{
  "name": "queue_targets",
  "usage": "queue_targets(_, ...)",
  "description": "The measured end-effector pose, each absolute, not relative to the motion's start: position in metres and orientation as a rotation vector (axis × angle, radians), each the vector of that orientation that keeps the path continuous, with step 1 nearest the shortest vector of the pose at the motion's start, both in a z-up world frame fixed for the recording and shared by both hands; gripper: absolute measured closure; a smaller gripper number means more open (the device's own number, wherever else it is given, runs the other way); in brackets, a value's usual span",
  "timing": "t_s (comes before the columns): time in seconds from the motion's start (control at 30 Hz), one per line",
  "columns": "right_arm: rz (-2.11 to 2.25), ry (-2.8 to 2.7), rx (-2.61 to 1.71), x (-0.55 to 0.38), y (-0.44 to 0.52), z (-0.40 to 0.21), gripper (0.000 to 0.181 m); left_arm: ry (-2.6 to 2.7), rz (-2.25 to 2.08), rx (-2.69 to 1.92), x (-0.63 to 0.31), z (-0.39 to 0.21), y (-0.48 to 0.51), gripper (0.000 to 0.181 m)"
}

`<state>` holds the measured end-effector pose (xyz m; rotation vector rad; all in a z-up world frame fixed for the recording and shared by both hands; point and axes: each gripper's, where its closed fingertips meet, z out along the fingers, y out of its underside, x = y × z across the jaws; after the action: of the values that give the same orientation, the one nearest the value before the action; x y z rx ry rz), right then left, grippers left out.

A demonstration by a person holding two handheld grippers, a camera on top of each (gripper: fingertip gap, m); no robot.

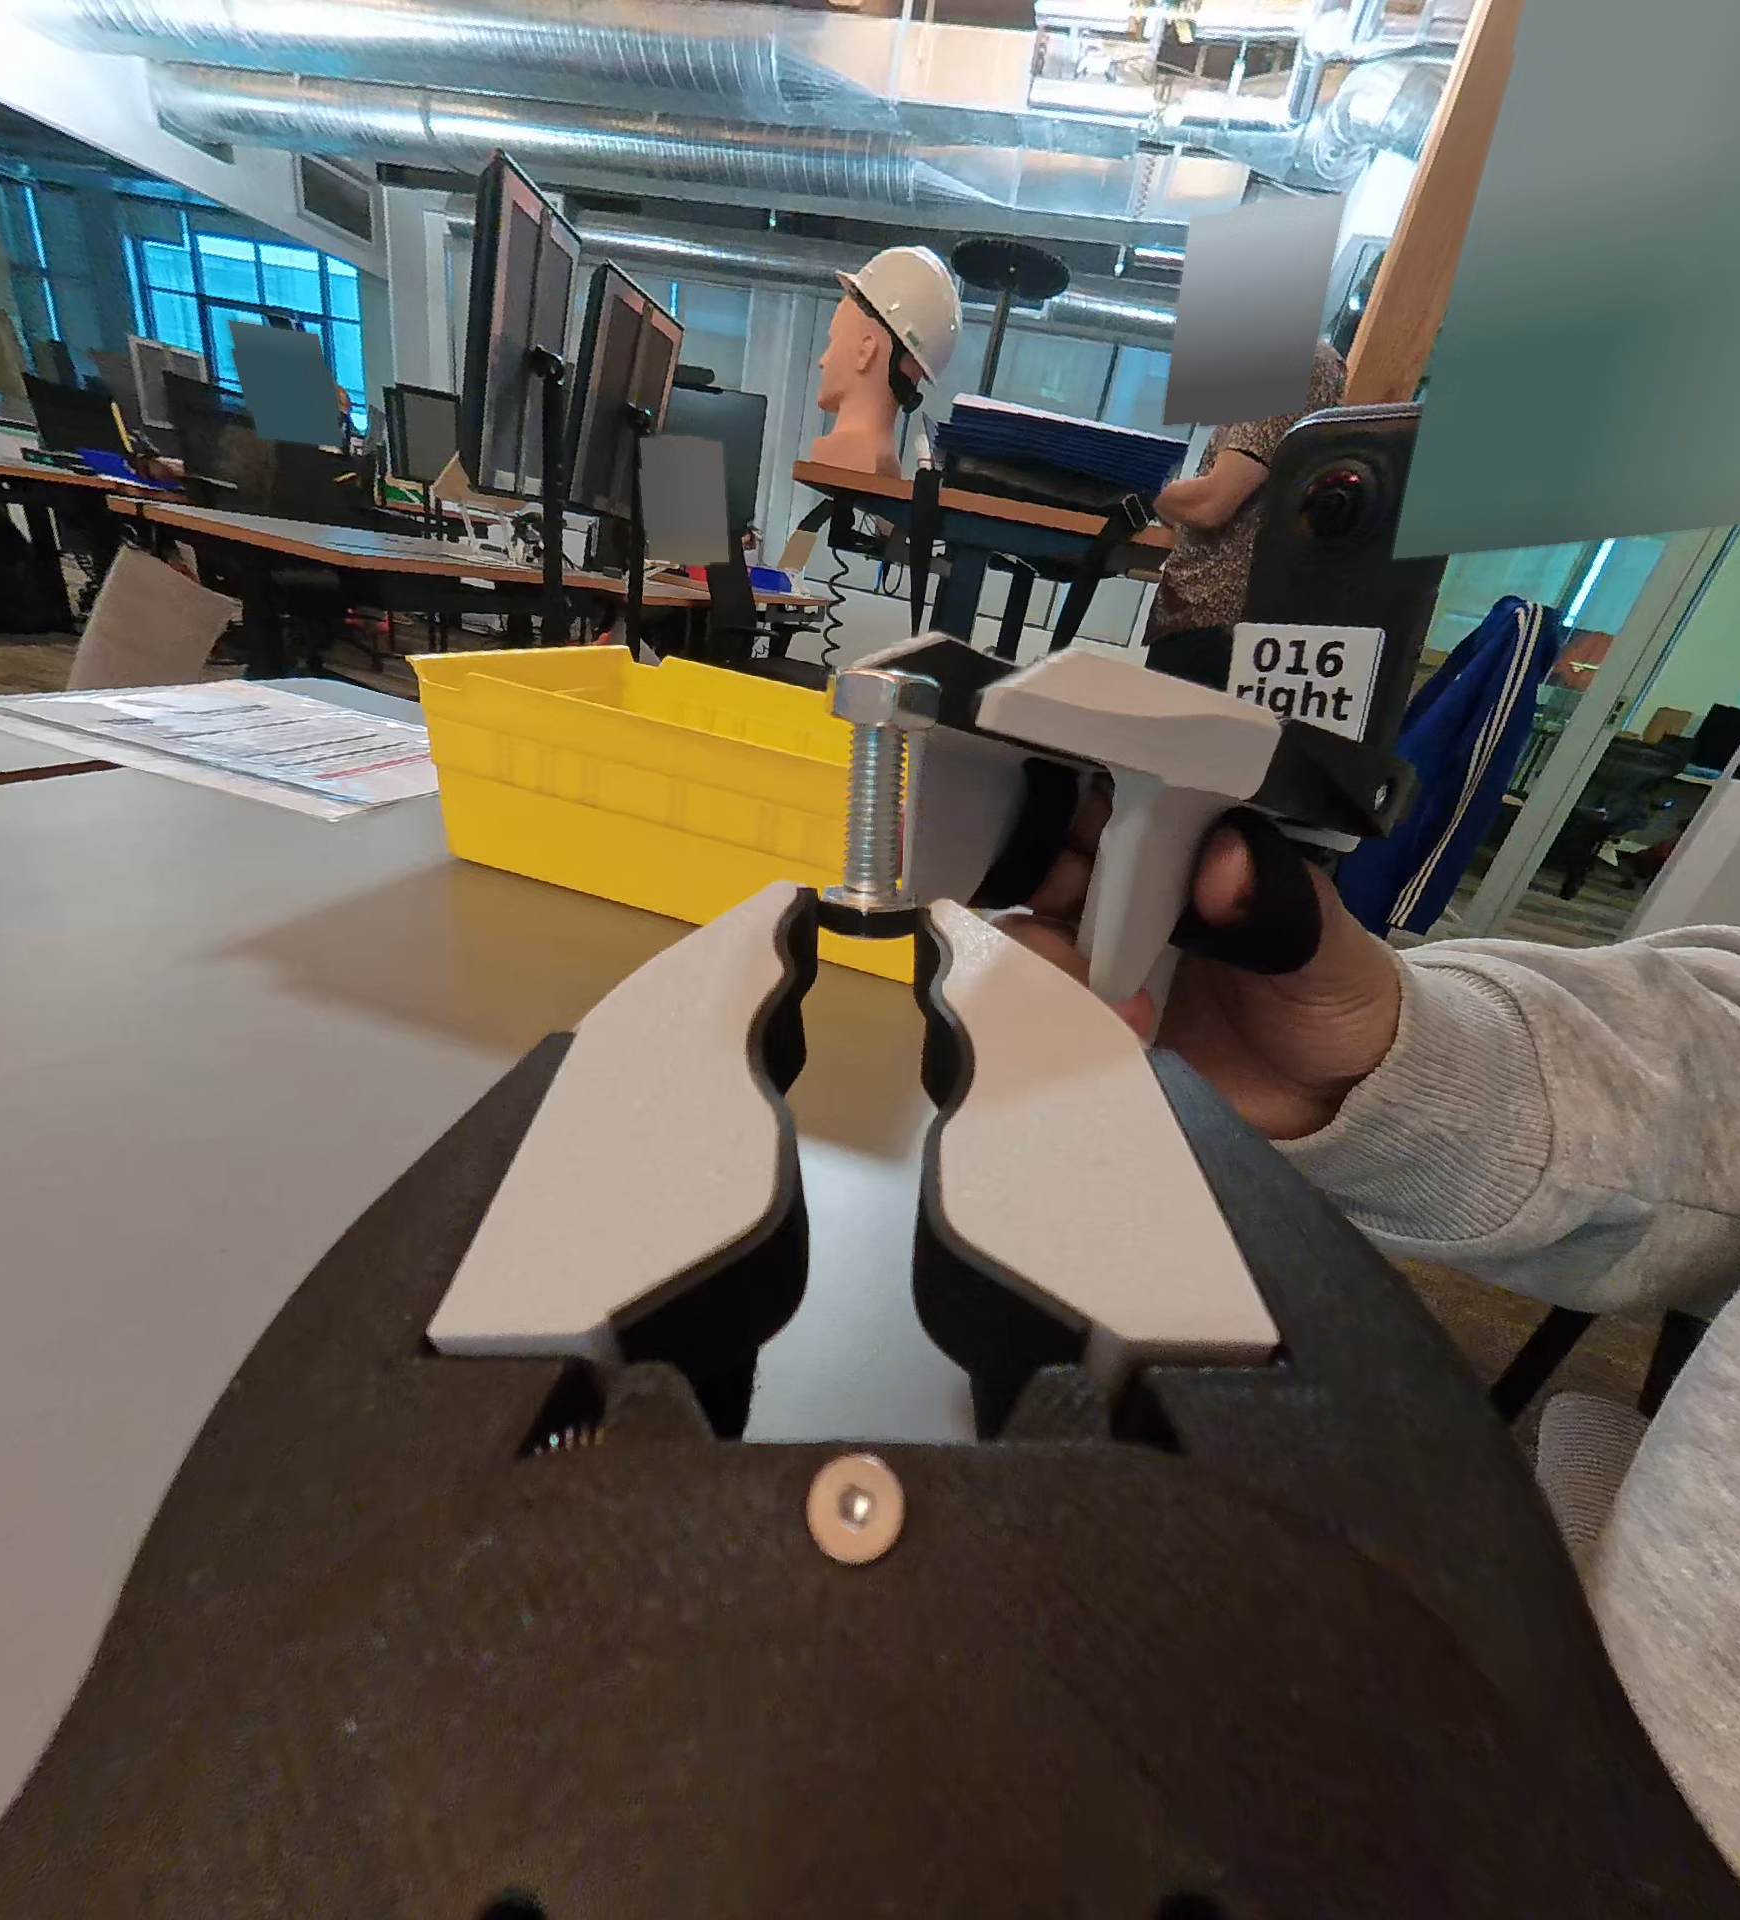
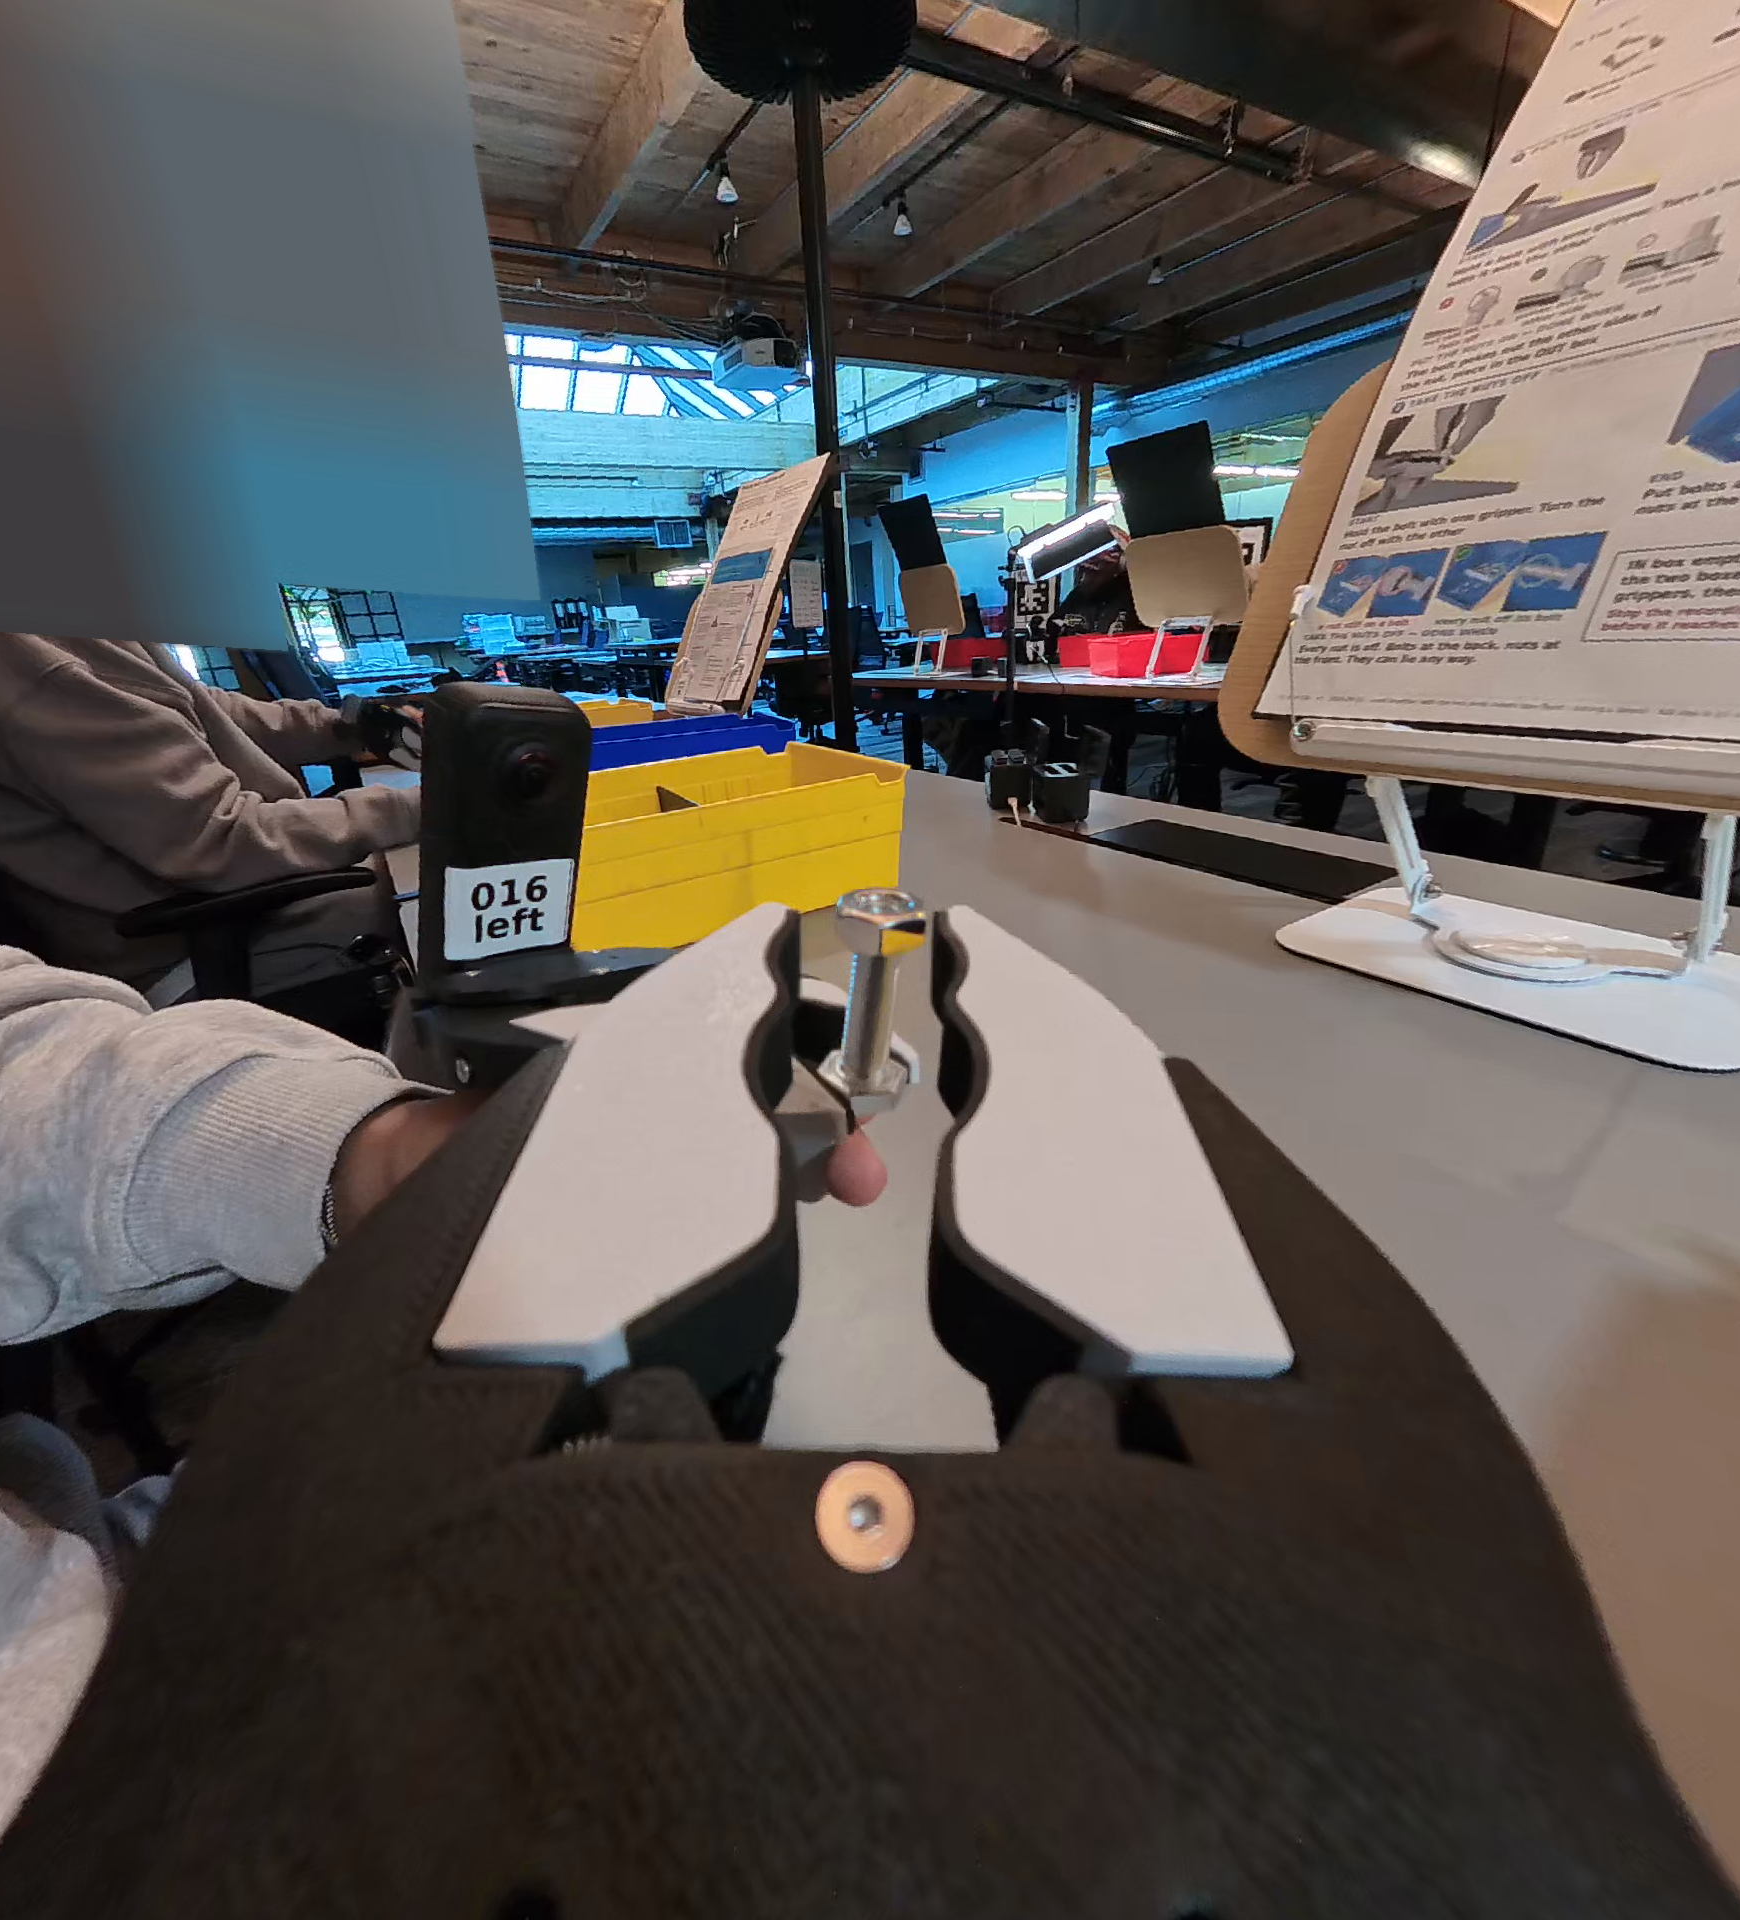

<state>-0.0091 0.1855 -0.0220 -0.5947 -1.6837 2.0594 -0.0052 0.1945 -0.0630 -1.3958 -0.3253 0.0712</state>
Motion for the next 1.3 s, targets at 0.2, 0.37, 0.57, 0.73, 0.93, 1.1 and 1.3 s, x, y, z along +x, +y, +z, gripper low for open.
queue_targets(0.2, 2.076, -1.706, -0.580, -0.006, 0.183, -0.023, 0.162, -0.370, 0.056, -1.366, -0.012, -0.061, 0.189, 0.162)
queue_targets(0.37, 2.066, -1.690, -0.584, -0.008, 0.185, -0.022, 0.161, -0.351, 0.057, -1.382, -0.010, -0.062, 0.190, 0.162)
queue_targets(0.57, 2.063, -1.694, -0.593, -0.009, 0.183, -0.024, 0.149, -0.339, 0.049, -1.396, -0.008, -0.064, 0.193, 0.162)
queue_targets(0.73, 2.051, -1.715, -0.582, -0.008, 0.181, -0.026, 0.151, -0.344, 0.064, -1.405, -0.009, -0.065, 0.193, 0.162)
queue_targets(0.93, 2.076, -1.723, -0.584, -0.007, 0.184, -0.026, 0.164, -0.392, 0.062, -1.386, -0.015, -0.065, 0.189, 0.162)
queue_targets(1.1, 2.070, -1.729, -0.583, -0.007, 0.185, -0.026, 0.169, -0.337, 0.103, -1.421, -0.010, -0.066, 0.192, 0.162)
queue_targets(1.3, 2.060, -1.689, -0.613, -0.012, 0.188, -0.025, 0.147, -0.325, 0.081, -1.420, -0.006, -0.066, 0.195, 0.162)
